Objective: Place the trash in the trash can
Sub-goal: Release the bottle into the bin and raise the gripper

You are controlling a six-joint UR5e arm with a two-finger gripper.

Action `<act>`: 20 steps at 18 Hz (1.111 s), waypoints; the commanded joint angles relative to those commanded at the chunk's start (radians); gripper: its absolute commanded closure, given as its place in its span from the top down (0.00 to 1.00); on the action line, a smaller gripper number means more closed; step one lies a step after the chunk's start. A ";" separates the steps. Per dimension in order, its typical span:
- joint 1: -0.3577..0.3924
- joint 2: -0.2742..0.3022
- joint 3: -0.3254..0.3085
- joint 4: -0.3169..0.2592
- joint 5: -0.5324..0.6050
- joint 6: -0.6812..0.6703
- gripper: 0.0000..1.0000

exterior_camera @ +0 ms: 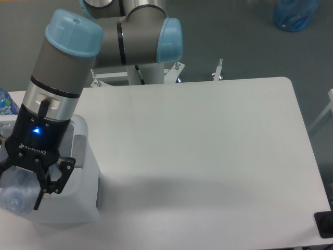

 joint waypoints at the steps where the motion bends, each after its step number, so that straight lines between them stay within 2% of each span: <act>1: 0.000 0.002 -0.002 0.000 0.002 0.000 1.00; 5: 0.029 0.017 0.000 0.000 0.034 -0.002 1.00; 9: 0.096 0.052 0.000 -0.002 0.156 0.038 1.00; 12: 0.135 0.071 -0.002 -0.002 0.290 0.067 1.00; 18: 0.161 0.071 -0.014 -0.021 0.550 0.355 1.00; 20: 0.172 0.078 -0.038 -0.073 0.624 0.516 1.00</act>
